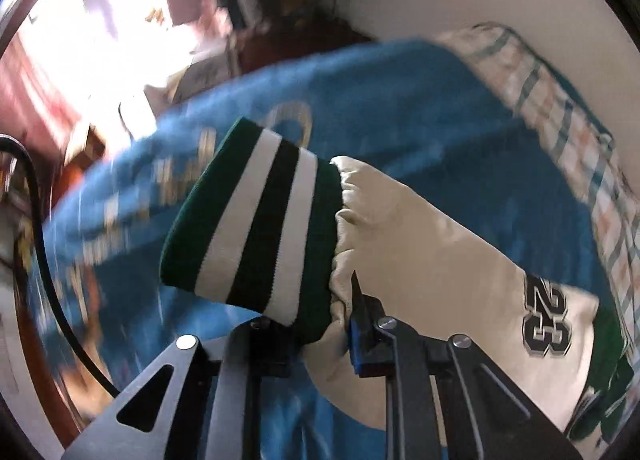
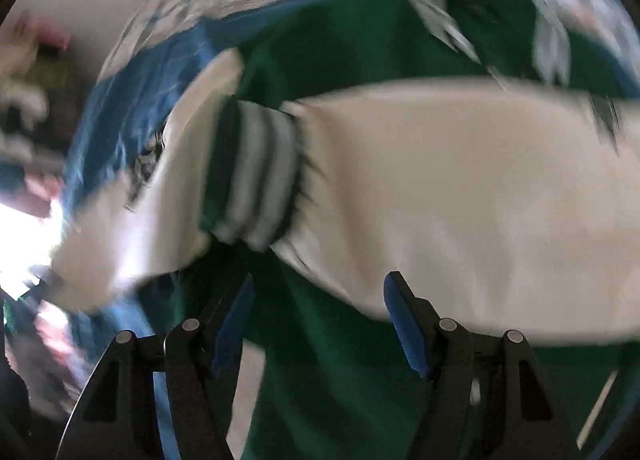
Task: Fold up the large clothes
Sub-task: 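Fold both sleeves across the jacket body toward each other, then release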
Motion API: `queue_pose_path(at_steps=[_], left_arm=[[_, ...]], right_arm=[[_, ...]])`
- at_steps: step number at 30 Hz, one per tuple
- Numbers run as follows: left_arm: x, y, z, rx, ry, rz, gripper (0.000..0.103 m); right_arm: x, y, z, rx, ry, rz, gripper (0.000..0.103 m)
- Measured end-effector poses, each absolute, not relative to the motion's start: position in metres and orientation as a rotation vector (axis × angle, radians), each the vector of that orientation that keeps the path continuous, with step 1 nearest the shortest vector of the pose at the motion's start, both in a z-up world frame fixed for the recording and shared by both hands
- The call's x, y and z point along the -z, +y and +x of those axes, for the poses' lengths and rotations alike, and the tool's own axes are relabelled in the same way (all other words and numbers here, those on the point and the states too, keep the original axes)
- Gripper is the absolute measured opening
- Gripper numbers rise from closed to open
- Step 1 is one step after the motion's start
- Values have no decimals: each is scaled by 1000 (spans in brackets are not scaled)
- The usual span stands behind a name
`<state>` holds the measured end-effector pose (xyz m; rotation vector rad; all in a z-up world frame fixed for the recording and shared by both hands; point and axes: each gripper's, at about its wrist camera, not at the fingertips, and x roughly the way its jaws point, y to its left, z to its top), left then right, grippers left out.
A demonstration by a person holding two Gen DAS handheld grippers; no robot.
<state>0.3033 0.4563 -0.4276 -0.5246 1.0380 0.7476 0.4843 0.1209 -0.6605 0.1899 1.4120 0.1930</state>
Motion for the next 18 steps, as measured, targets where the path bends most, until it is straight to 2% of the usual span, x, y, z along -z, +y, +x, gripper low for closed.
queue_pose_path(at_steps=[2, 5, 6, 9, 10, 13, 14, 15, 16, 18], left_arm=[[410, 466, 329, -721, 1020, -489, 15], [402, 474, 346, -692, 1014, -425, 15], [395, 473, 355, -683, 1010, -399, 15], [391, 460, 335, -657, 981, -340, 15], [384, 455, 338, -652, 971, -311, 15], [374, 438, 329, -639, 949, -264, 15], [366, 432, 330, -635, 942, -245, 15], [357, 421, 329, -629, 929, -213, 15], [351, 412, 330, -624, 917, -189, 15], [336, 385, 335, -613, 888, -126, 15]], right_arm=[[676, 167, 503, -244, 1395, 32, 68], [704, 215, 523, -207, 1379, -139, 37], [707, 222, 526, -208, 1374, -135, 31], [700, 232, 531, -249, 1333, -70, 28], [704, 233, 532, -256, 1341, -65, 29], [710, 216, 532, -273, 1385, 81, 42], [706, 210, 532, -274, 1388, 117, 59], [699, 195, 527, -257, 1384, 188, 83], [692, 181, 521, -226, 1370, 230, 88], [679, 155, 507, -169, 1340, 285, 89]])
